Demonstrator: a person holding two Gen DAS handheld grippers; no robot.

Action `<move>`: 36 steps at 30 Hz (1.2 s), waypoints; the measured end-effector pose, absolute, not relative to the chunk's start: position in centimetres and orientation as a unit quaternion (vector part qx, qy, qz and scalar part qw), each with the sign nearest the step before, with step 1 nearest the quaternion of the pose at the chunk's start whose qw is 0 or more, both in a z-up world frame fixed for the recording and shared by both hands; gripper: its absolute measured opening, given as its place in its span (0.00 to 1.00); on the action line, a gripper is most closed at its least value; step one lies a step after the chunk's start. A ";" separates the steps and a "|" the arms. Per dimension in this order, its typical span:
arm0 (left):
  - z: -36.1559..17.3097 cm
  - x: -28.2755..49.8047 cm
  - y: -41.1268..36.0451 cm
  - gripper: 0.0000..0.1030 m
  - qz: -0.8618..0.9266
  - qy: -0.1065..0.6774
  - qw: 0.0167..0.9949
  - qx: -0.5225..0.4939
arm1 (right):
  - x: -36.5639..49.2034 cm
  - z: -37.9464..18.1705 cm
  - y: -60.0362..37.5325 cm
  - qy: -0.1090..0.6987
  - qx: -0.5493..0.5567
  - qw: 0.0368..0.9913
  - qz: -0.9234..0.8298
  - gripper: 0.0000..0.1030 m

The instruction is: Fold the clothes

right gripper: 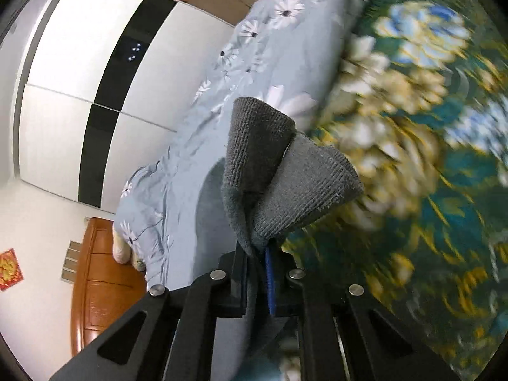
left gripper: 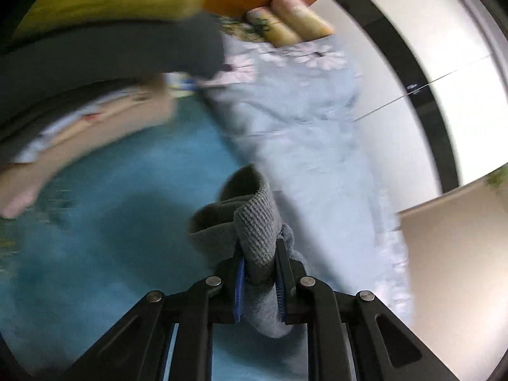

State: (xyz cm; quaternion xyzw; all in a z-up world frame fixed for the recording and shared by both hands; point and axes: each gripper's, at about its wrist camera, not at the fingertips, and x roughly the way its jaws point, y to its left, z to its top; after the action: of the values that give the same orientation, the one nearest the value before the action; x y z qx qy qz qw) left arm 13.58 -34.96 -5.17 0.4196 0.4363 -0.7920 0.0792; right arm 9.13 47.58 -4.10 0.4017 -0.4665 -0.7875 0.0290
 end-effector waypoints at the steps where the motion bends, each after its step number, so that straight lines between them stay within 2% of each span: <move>1: -7.1 14.2 -35.5 0.17 -0.781 0.433 0.098 0.439 | 9.9 -5.7 47.8 -0.463 0.425 0.011 -0.778 0.09; 5: -14.1 15.6 -36.8 0.17 -0.716 0.468 0.148 0.496 | 13.2 -12.4 48.6 -0.486 0.486 -0.050 -0.725 0.09; 7: -13.5 15.4 -37.0 0.17 -0.721 0.473 0.143 0.487 | 13.8 -12.9 48.9 -0.498 0.482 -0.054 -0.719 0.09; 10: -11.3 14.1 -36.7 0.17 -0.751 0.433 0.128 0.482 | 14.5 -13.1 49.2 -0.510 0.475 -0.055 -0.715 0.09; 14: -10.9 14.5 -35.8 0.17 -0.762 0.406 0.135 0.486 | 14.9 -11.8 48.9 -0.496 0.466 -0.044 -0.732 0.09; 17: -12.6 16.6 -36.1 0.18 -0.736 0.442 0.144 0.492 | 15.2 -12.7 49.0 -0.485 0.483 -0.048 -0.727 0.10; 20: -12.7 17.3 -36.6 0.22 -0.732 0.466 0.133 0.478 | 15.9 -13.5 49.2 -0.490 0.483 -0.045 -0.724 0.16; 22: -12.5 17.4 -36.8 0.23 -0.731 0.472 0.125 0.477 | 16.5 -13.3 49.6 -0.495 0.474 -0.040 -0.728 0.23; 24: -12.3 17.4 -36.6 0.29 -0.730 0.480 0.113 0.472 | 17.1 -12.8 50.3 -0.499 0.454 -0.030 -0.737 0.47; 26: -12.1 16.8 -35.6 0.36 -0.734 0.488 0.093 0.464 | 17.8 -12.4 51.4 -0.504 0.435 -0.033 -0.746 0.54; 32: -9.5 17.2 -32.1 0.39 -0.760 0.442 0.089 0.468 | 17.9 -14.2 53.3 -0.539 0.429 -0.056 -0.723 0.54; 36: -7.9 17.1 -28.7 0.39 -0.774 0.420 0.059 0.470 | 18.2 -12.0 52.9 -0.497 0.395 -0.110 -0.765 0.54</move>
State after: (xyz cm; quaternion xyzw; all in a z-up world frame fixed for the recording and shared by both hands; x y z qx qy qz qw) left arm 17.12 -28.69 -7.91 0.4703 0.4196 -0.7742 0.0586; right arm 18.15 52.86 -11.98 0.3948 -0.4968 -0.7650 -0.1101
